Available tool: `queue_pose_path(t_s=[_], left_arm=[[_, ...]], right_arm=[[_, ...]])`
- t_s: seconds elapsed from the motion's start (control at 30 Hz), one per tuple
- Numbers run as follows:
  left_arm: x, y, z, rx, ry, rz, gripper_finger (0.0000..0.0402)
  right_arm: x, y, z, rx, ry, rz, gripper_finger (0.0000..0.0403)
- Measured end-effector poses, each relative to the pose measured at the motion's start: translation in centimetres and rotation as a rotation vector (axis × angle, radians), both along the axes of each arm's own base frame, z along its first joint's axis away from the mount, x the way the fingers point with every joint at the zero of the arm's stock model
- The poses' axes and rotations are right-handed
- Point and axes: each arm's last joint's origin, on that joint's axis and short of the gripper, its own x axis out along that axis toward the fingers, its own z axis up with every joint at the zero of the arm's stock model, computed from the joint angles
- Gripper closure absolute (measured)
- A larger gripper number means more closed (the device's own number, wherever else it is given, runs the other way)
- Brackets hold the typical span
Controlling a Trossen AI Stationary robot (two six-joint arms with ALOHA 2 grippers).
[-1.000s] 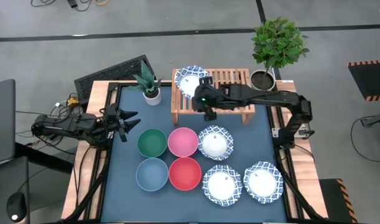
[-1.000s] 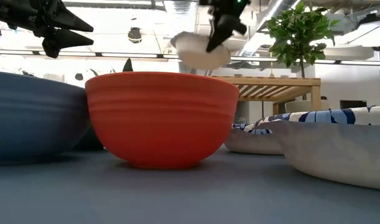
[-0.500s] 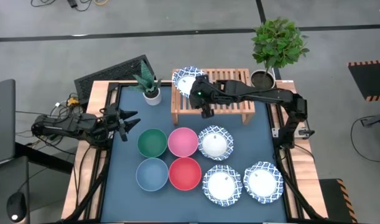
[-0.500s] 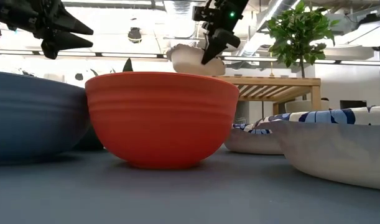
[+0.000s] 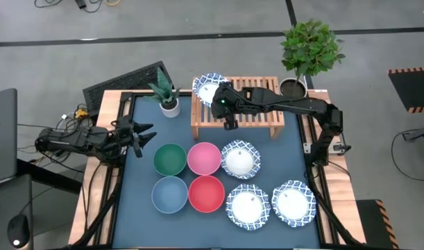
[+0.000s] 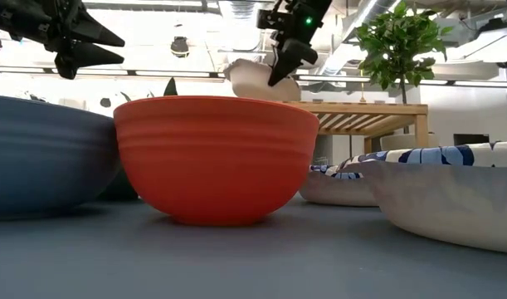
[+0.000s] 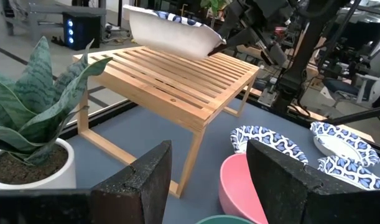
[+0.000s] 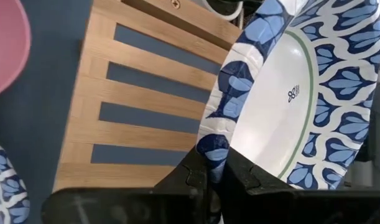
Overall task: Place and stack bowls onto a shelf
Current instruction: Put the white patterned bowl on the shelf
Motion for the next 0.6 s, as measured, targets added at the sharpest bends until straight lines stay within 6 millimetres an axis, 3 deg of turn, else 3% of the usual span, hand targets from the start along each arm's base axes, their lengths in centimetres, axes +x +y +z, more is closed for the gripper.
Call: queue_pose_path(t_s=[0.3, 0.6], left_arm=[[0.0, 0.0, 0.0, 0.005, 0.003, -0.001, 0.0209], [0.0, 0.0, 0.0, -0.002, -0.001, -0.001, 0.0209]], right_arm=[[0.1, 0.09, 0.01, 0.037, -0.016, 0.03, 0.0348], [0.29, -0.7, 0.35, 0.023, -0.068, 0.012, 0.0266]])
